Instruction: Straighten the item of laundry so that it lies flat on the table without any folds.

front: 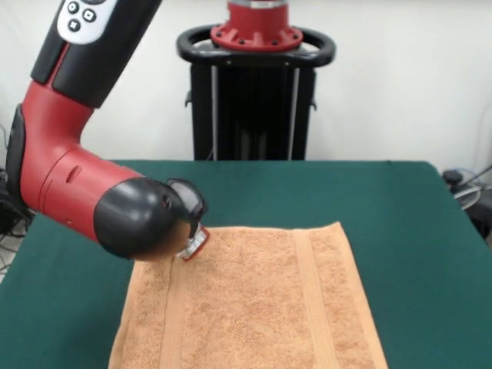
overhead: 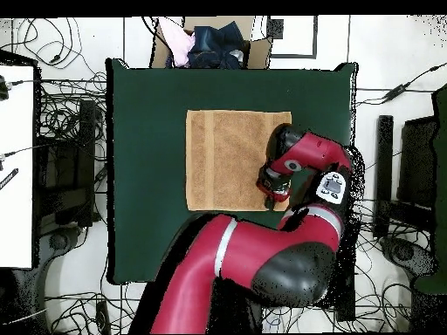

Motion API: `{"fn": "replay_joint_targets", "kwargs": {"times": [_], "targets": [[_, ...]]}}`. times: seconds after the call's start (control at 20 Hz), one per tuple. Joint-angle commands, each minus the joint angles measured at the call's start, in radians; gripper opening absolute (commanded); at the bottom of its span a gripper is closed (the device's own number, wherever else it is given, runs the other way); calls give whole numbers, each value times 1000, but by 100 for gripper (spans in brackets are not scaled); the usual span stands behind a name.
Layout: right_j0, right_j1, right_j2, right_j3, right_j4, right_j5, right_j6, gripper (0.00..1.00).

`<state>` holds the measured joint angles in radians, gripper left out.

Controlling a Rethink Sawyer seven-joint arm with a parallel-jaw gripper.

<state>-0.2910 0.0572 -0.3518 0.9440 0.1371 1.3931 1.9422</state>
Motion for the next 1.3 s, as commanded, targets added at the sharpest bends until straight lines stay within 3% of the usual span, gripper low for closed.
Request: {"fn": "replay_joint_targets", "kwargs": {"times": [0.05, 0.6, 1.3], "targets": [[-344, -345, 548, 677, -243, -1475, -86, 0], [-340, -347, 567, 634, -369, -1422, 57, 0], [-284, -374, 532, 593, -384, -1353, 136, 0]]}}
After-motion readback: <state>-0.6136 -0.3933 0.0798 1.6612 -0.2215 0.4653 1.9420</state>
